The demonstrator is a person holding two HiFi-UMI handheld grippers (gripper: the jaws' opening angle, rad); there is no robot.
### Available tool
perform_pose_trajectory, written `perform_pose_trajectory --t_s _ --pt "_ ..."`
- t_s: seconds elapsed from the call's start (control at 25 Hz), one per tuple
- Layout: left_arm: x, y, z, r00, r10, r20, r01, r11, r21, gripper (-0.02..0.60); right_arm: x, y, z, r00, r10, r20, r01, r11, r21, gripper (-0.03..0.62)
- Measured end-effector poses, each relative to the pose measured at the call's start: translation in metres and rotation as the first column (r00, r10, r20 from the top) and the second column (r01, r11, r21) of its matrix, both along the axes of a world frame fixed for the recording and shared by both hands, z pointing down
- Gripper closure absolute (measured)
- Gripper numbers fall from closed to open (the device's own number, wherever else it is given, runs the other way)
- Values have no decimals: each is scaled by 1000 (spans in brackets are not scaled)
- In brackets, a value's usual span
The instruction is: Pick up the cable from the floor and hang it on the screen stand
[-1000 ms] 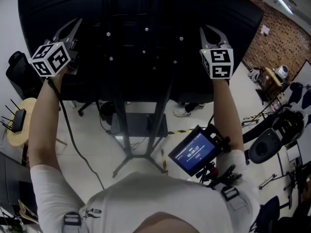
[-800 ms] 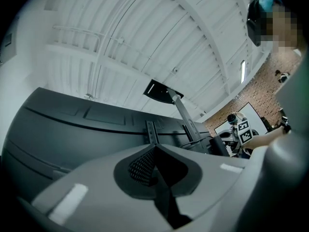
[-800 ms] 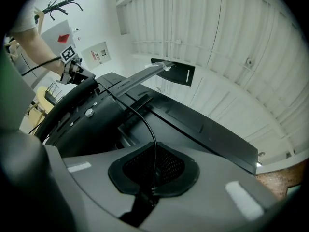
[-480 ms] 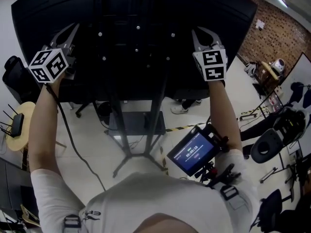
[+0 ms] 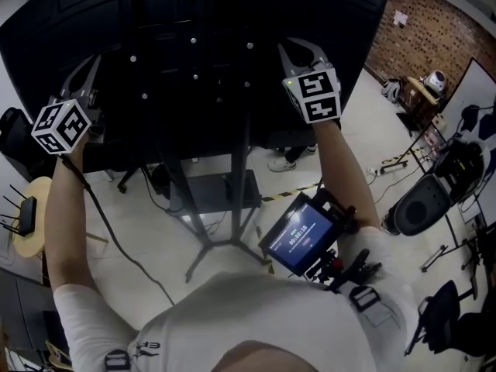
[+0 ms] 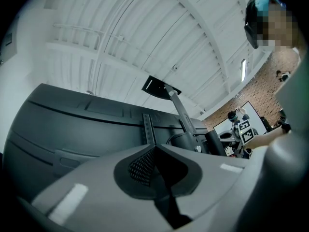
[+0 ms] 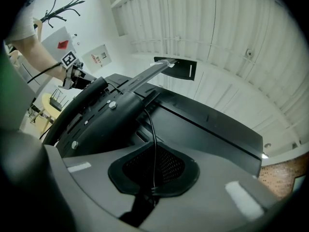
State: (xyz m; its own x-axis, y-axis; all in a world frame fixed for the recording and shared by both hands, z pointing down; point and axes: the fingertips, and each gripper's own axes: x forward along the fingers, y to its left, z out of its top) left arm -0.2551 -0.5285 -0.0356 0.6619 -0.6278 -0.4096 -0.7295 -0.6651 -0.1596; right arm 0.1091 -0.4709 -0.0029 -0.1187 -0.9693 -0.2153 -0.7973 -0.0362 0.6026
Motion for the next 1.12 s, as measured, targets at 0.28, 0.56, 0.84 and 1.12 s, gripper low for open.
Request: perform_pose_trajectory --t_s 0.28,0.56,0.84,1.12 --pt "7 -2 8 1000 -10 15 10 1000 -6 578 1 -4 10 999 -23 25 23 1000 -2 563" --pt "9 0 16 999 -28 18 28 999 -21 578 -1 -2 19 997 -59 54 59 998 -8 563" --pt "10 4 23 999 -46 25 47 999 -27 579 -6 -6 33 992 -101 77 104 994 -25 562" --pt "7 19 24 996 -82 35 83 996 -32 578 -11 -1 32 981 -161 108 162 987 -3 556"
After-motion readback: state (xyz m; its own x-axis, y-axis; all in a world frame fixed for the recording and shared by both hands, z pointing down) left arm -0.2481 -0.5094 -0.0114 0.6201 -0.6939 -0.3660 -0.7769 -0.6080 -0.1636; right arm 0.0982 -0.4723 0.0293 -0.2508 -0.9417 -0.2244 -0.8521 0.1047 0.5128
